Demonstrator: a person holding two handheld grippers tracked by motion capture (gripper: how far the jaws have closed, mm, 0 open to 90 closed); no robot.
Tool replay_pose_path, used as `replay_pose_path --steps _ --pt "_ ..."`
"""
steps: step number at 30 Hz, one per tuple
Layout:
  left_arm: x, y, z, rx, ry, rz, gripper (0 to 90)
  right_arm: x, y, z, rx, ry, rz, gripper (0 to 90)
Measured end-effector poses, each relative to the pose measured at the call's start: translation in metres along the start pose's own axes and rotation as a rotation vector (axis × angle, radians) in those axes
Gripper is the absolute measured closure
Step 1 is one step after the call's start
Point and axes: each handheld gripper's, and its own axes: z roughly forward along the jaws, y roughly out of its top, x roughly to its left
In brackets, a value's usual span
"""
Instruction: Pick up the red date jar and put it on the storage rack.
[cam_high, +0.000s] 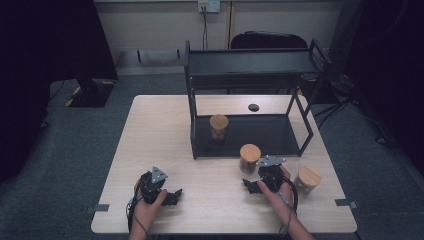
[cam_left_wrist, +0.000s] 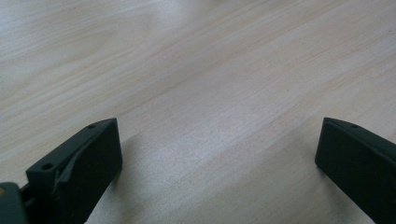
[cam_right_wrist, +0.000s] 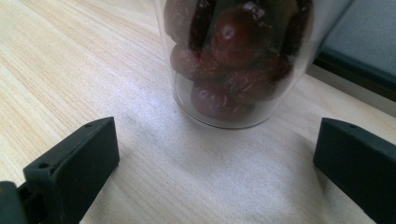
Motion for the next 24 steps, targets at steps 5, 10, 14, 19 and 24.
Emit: replay_pose_path --steps 5,10,14,19,24 --pt "0.0 0.0 0.0 0.0 0.0 -0.001 0.2 0.0 0.0001 0.0 0.001 0.001 0.0 0.0" --pt "0.0 0.0 0.0 0.0 0.0 0.0 0.2 0.0001 0.0002 0.0 0.0 0.001 0.003 0.0" --pt "0.0 0.0 0.0 0.0 0.0 0.0 0.2 0.0002 0.0001 -0.0001 0.0 0.0 0.005 0.0" --pt "0.0 0.0001 0.0 0.0 0.0 0.0 0.2 0.0003 0.0002 -0.0003 -0.002 0.002 0.009 0.0" --pt "0.0 0.0001 0.0 0.0 0.0 0.0 0.2 0.0004 0.0007 -0.0011 -0.012 0.009 0.01 2.1"
